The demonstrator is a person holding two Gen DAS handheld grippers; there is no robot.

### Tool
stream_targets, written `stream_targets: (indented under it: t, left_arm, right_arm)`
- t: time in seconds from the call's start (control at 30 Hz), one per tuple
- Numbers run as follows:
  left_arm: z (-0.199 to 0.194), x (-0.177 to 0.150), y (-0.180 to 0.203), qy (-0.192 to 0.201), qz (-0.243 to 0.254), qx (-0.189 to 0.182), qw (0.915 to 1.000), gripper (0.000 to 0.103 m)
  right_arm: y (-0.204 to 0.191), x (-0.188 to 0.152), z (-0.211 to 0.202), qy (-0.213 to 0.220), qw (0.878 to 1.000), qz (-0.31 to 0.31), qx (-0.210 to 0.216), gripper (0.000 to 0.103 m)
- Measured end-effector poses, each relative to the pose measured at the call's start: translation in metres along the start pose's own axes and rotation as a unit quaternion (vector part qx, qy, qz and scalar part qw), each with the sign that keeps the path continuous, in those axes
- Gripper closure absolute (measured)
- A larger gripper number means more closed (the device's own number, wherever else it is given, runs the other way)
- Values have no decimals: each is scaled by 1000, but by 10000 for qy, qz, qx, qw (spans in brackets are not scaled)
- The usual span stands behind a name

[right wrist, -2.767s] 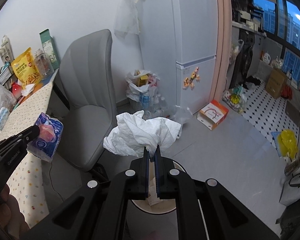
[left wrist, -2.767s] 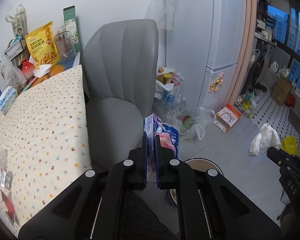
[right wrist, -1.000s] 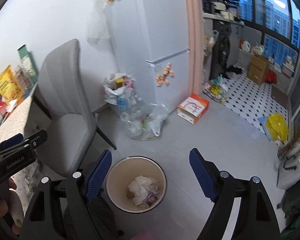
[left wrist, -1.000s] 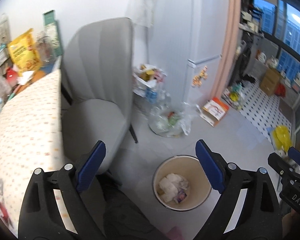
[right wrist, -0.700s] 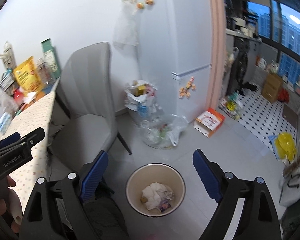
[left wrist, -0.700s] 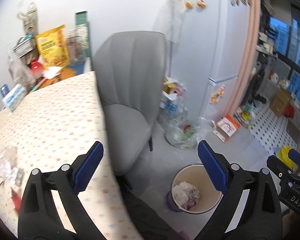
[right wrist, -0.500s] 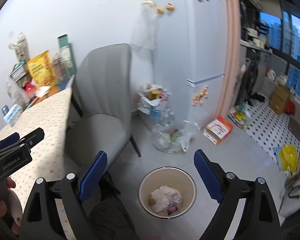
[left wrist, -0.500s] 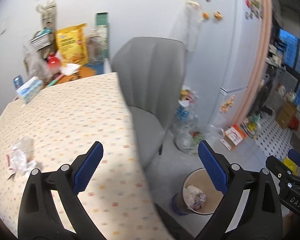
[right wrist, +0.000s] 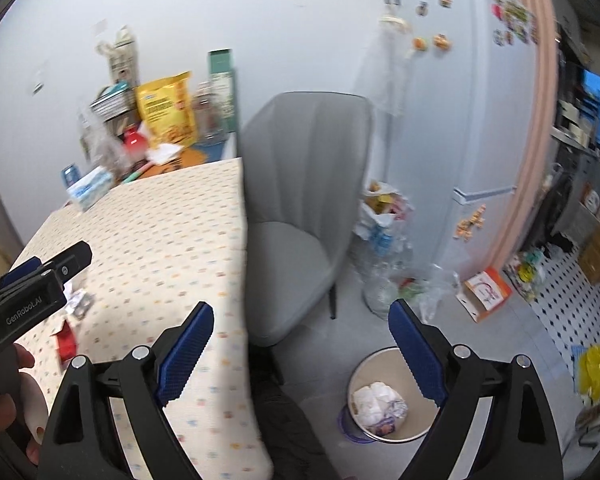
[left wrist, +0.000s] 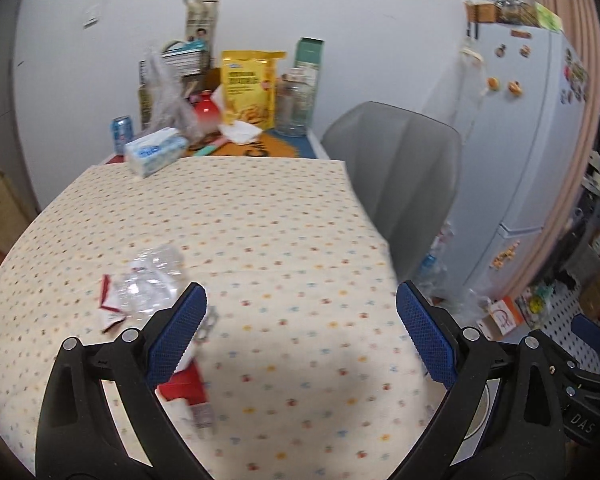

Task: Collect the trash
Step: 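Move both open tools back to the table above the remaining wrappers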

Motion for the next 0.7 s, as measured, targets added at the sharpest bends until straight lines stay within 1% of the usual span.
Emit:
stream_targets:
  t: [0.2, 0.33, 0.53, 0.7]
  left_arm:
    - [-22, -6, -45, 90, -253, 314, 9991, 8]
    - [-36, -11, -70, 162, -412, 528, 9976, 8]
    - [-52, -20, -109, 193, -699, 828, 9939, 8]
    - [-61, -29, -138, 192, -906, 1017, 9905, 8]
  right_arm:
    - [-53, -6, -8, -37, 9989, -323, 348, 16]
    - [-80, -9, -11, -51, 9969, -523, 581, 16]
    - [-123, -15, -15, -88, 9927, -844, 862, 16]
    - [-151, -21, -20, -109, 9886, -1086, 1034, 17]
Point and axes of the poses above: each gripper's, at about its wrist camera, not at the fingertips, and z roughly the way its jaws point, y to its right, x to its top, the point moved 1 cm from there along z, roughly the way its jaws point, and after that the axes turned 15 degrees about -x, right-handed, at the moved point
